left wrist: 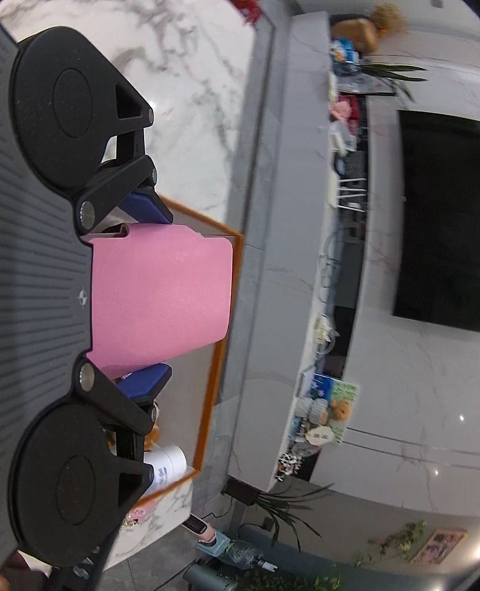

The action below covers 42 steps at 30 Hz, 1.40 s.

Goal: Organize objects
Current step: 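Carry the pink notebook and lotion bottle over the orange box with both tools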

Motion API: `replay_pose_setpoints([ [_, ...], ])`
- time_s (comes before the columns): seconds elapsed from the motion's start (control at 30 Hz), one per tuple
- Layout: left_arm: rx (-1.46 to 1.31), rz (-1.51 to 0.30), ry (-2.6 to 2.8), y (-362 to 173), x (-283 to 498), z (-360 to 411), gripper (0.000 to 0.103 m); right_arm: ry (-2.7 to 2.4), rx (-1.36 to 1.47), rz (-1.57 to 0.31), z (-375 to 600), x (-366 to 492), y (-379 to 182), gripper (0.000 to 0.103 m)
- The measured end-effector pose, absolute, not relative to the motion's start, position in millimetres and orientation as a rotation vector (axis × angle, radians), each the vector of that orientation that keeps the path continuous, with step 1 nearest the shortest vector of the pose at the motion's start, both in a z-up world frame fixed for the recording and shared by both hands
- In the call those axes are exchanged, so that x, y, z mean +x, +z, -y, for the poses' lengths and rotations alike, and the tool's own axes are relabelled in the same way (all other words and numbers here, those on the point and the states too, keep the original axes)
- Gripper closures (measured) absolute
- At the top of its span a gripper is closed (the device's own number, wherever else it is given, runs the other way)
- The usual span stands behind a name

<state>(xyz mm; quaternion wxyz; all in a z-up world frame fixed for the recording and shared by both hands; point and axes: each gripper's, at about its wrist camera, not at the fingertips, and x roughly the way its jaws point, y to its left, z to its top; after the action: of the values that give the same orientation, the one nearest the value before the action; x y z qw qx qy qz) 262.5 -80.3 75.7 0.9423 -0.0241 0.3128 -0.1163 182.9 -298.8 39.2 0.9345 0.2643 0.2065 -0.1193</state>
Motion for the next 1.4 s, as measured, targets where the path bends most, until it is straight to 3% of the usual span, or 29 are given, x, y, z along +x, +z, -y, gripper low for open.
replay_pose_setpoints([
  [0.63,0.030,-0.754,-0.150,48,260,83,0.008,-0.310,0.427,-0.588,277,217,3,0.053],
  [1.4,0.074,-0.834,-0.139,44,262,89,0.008,-0.366,0.345,-0.663,265,223,6,0.053],
])
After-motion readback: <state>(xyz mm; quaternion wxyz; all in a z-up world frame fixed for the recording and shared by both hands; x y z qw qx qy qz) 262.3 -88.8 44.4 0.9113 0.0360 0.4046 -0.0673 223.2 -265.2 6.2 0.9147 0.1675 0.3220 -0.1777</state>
